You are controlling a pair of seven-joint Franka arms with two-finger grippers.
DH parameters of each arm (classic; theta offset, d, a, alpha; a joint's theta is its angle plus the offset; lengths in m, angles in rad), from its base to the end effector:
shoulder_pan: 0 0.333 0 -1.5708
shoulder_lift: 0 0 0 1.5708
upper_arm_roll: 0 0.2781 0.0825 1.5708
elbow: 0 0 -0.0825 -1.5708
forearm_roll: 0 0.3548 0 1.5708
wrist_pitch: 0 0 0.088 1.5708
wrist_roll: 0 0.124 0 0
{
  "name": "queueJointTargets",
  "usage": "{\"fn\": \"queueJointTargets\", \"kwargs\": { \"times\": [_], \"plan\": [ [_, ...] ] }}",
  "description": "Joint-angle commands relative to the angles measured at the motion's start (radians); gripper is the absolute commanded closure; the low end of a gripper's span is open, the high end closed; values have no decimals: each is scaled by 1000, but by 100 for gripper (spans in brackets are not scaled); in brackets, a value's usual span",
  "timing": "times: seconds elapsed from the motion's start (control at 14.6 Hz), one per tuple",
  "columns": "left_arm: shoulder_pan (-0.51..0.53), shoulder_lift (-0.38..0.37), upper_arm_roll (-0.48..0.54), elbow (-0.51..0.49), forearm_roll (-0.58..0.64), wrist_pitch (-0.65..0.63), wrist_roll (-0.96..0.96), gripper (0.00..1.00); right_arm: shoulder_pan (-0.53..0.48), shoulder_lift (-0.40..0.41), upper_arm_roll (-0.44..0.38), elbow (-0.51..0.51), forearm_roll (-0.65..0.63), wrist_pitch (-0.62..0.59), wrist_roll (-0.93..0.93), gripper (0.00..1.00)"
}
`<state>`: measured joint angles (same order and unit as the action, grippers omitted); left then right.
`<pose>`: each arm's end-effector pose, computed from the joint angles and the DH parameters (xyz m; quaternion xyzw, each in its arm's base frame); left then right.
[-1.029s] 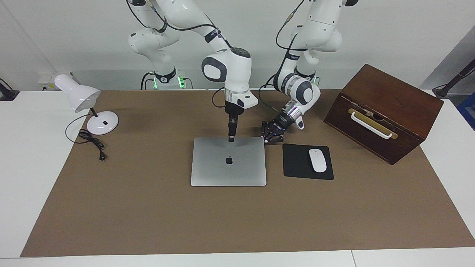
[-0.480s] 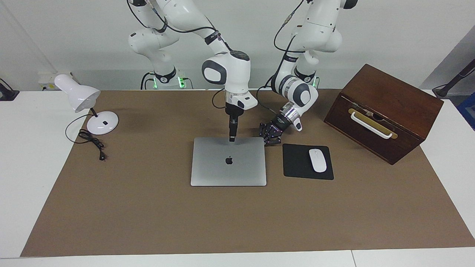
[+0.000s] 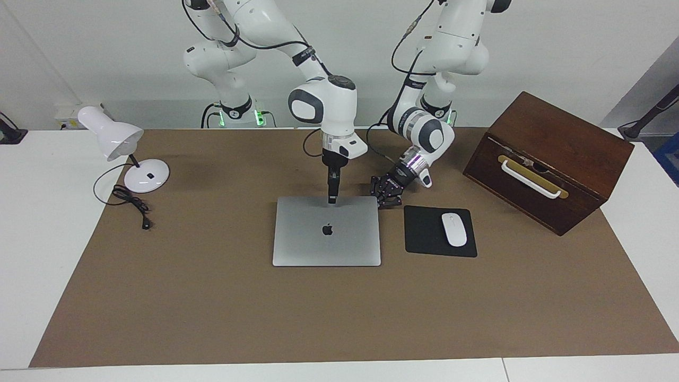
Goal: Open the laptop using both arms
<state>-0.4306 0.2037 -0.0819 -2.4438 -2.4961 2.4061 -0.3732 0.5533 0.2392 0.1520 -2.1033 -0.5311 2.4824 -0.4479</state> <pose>0.3968 -0.2375 0.1898 0.3628 0.7510 -0.2754 0.4780 0.4313 0.3620 0.2869 0.7050 0.6877 0.0916 0.1474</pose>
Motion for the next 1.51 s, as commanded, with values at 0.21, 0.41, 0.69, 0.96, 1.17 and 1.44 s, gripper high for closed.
{"fn": "queueJointTargets", "kwargs": {
  "times": [0.21, 0.41, 0.69, 0.96, 1.17, 1.44],
  "plan": [
    [-16, 36, 11, 17, -29, 28, 27, 100, -7, 32, -3, 5, -56, 55, 28, 0],
    [-16, 36, 11, 17, -29, 28, 27, 100, -18, 42, -3, 19, -72, 56, 28, 0],
    [-13, 36, 11, 17, -29, 28, 27, 100, -21, 43, -5, 28, -113, 61, 29, 0],
    [-13, 37, 11, 17, -29, 28, 27, 100, -24, 49, -8, 46, -151, 61, 29, 0],
    [-11, 37, 11, 17, -29, 28, 27, 100, -39, 55, -8, 49, -156, 62, 29, 0],
    [-11, 37, 11, 17, -29, 28, 27, 100, -46, 57, -8, 49, -182, 82, 29, 0]
  ]
}}
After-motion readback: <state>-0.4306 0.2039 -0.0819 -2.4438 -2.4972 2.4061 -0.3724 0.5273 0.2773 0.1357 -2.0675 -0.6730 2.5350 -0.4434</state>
